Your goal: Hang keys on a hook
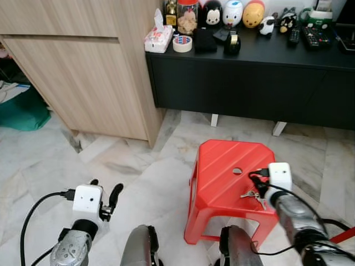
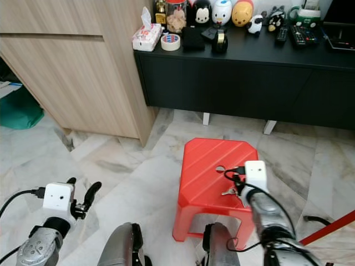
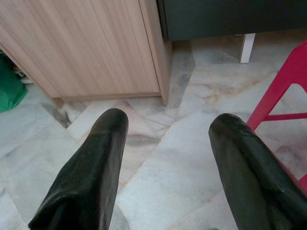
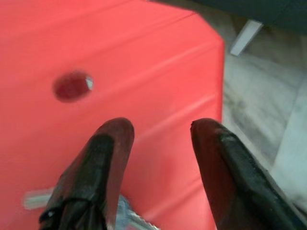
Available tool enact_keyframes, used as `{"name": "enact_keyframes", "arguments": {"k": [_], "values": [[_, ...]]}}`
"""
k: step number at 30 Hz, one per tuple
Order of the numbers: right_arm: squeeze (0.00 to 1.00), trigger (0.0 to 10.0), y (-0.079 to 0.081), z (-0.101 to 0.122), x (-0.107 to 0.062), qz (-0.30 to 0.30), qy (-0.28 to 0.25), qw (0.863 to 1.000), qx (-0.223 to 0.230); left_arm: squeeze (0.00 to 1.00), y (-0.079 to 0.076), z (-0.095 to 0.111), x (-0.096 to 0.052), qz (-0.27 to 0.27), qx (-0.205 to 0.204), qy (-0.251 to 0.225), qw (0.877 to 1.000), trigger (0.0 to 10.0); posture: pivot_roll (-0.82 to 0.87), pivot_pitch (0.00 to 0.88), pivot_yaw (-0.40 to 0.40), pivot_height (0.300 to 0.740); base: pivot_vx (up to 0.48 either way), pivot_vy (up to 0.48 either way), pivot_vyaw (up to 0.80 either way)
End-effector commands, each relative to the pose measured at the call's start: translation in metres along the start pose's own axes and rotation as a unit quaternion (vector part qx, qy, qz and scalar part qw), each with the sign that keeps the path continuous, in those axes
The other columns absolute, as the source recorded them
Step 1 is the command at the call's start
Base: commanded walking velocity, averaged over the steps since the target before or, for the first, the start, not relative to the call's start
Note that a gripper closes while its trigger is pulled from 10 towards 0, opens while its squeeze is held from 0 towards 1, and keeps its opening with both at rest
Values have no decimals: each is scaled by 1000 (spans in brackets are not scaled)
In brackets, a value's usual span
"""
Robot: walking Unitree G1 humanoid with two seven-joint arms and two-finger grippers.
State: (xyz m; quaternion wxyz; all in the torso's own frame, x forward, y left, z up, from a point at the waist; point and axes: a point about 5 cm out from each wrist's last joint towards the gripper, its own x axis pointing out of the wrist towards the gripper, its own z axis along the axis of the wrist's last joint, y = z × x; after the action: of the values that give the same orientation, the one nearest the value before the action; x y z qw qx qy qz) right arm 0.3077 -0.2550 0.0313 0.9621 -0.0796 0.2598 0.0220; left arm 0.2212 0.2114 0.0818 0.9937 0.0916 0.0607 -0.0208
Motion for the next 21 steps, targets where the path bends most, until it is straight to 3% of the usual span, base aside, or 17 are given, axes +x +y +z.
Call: {"name": "enact_keyframes", "arguments": {"k": [1, 5, 11, 21], "values": [[0, 10000, 0, -6, -2, 22, 14, 999, -22, 0, 0, -3, -1, 1, 5, 5, 1000, 10000, 80, 119, 59, 592, 0, 0, 0], [0, 10000, -9, -8, -7, 58, 19, 998, -31, 0, 0, -3, 0, -2, 6, 5, 1000, 10000, 80, 118, 63, 592, 0, 0, 0], [0, 10000, -5, -13, -9, 96, 32, 993, -65, 0, 0, -2, 0, -6, 9, 4, 1000, 10000, 77, 121, 66, 592, 0, 0, 0], [0, 10000, 7, -5, -5, 140, 21, 988, -65, 0, 1, -2, -1, -7, 15, 4, 1000, 10000, 88, 126, 73, 592, 0, 0, 0]]}}
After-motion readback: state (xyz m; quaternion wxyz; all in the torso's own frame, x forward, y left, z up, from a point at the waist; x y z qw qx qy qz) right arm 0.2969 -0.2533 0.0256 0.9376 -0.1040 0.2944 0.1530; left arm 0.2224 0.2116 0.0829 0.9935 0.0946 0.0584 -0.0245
